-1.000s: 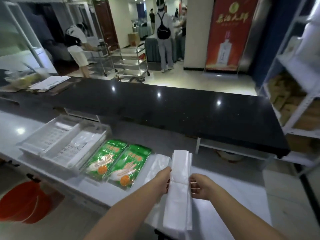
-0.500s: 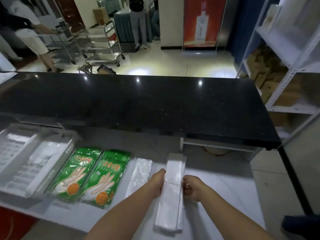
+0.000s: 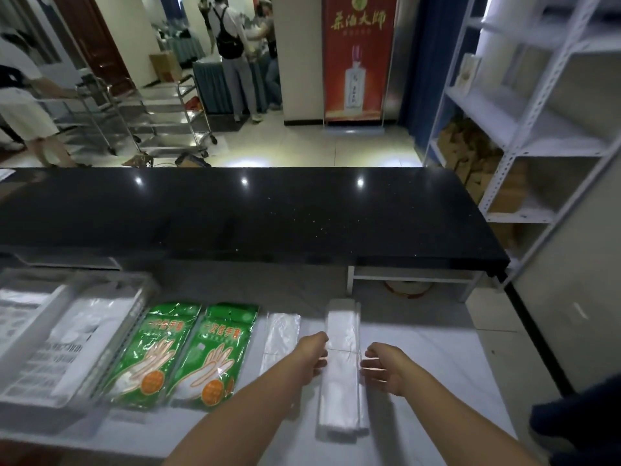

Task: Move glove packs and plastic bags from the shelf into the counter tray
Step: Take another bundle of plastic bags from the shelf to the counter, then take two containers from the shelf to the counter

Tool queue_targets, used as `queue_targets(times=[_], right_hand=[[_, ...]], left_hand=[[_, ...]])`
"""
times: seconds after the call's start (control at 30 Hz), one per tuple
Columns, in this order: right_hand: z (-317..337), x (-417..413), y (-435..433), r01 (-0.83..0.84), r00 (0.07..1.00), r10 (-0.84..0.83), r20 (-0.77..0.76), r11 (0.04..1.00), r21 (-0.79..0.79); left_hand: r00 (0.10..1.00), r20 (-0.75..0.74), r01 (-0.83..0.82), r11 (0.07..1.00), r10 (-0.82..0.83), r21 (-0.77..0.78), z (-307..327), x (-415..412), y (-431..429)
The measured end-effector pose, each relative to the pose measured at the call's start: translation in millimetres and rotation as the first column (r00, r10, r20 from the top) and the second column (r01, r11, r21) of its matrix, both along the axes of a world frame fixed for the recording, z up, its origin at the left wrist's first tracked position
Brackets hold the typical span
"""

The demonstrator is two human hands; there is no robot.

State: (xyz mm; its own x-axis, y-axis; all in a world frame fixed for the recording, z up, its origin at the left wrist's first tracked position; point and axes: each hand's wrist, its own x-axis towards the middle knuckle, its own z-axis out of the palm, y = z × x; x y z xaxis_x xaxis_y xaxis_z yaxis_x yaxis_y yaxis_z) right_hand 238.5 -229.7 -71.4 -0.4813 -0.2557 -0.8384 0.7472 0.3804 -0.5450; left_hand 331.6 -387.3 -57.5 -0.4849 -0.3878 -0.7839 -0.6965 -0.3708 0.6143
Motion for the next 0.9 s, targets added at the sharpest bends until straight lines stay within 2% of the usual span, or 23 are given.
queue_targets(times=[0.2, 0.43, 0.6, 0.73, 0.9], right_hand=[[7, 38, 25, 0.080, 0.995, -0.079, -0.054, 0.997, 0.005], [11, 64, 90, 0.293, 0.952, -0.288, -0.105, 0.955, 0.042], [25, 57, 147, 0.385, 0.916, -0.372, -0.150, 0.921, 0.067], [28, 41, 193, 0.423, 0.897, -0.416, -0.152, 0.906, 0.018], [21, 7, 255, 0.470, 0.868, -0.473, -0.153, 0.881, -0.058]], left_hand=[[0.992, -0.050, 0.121, 0.991, -0.119, 0.055, -1, 20, 19], [0.962, -0.062, 0.270, 0.956, -0.265, 0.110, -9, 18, 72], [0.927, -0.095, 0.373, 0.921, -0.364, 0.113, 3, -1, 120], [0.907, -0.140, 0.410, 0.908, -0.397, 0.086, 4, -27, 167], [0.894, -0.191, 0.433, 0.890, -0.404, 0.142, -7, -70, 234]])
